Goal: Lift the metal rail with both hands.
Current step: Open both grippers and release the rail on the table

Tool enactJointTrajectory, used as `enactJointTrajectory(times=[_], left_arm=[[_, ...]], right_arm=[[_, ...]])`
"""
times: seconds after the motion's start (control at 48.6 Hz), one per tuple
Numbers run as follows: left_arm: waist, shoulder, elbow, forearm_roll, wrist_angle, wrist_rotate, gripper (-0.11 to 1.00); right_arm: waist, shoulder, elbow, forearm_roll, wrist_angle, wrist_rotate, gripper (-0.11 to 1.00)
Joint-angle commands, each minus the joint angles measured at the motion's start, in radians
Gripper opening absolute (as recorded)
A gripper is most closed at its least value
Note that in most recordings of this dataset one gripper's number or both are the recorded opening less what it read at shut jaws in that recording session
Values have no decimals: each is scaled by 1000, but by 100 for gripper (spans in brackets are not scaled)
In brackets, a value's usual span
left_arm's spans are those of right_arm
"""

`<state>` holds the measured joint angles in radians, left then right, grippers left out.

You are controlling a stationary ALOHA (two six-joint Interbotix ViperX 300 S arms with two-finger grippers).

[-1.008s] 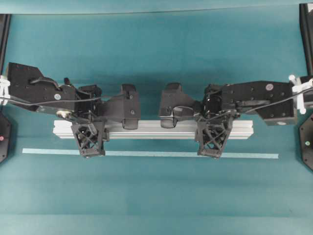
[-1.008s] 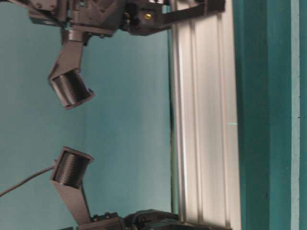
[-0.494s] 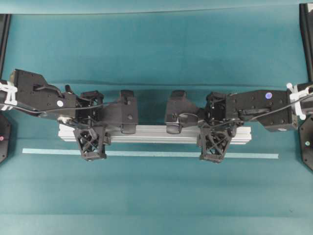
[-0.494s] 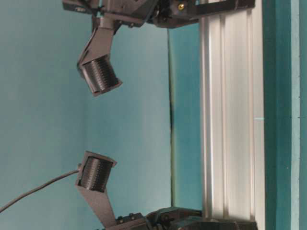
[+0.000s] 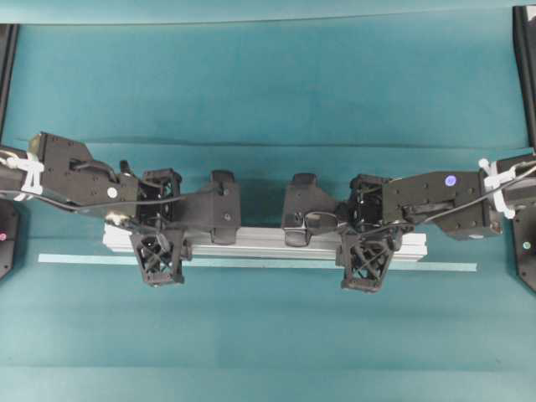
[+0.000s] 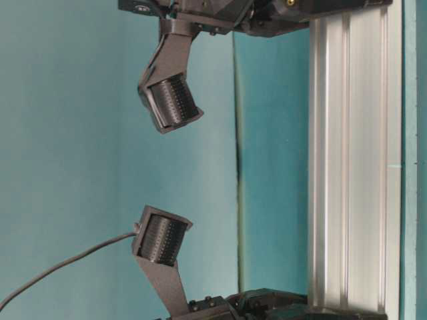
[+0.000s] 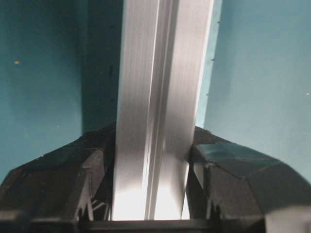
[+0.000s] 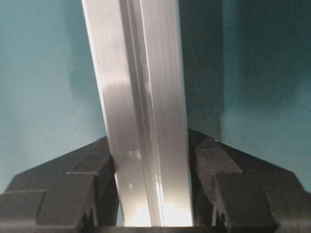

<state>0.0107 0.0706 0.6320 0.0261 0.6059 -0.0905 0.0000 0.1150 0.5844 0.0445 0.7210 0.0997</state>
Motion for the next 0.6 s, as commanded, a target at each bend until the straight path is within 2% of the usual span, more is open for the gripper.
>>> enactJointTrajectory(times=[0.0, 0.144, 0.576], left_arm=[[0, -6, -5, 0, -12, -21, 36], [-2, -5, -6, 2, -31, -51, 36], [-28, 0, -18, 0, -34, -67, 36]], right_arm=[[6, 6, -2, 3, -6, 8, 39], [0, 5, 11, 0, -12, 8, 39], [-23, 2, 38, -3, -48, 8, 39]])
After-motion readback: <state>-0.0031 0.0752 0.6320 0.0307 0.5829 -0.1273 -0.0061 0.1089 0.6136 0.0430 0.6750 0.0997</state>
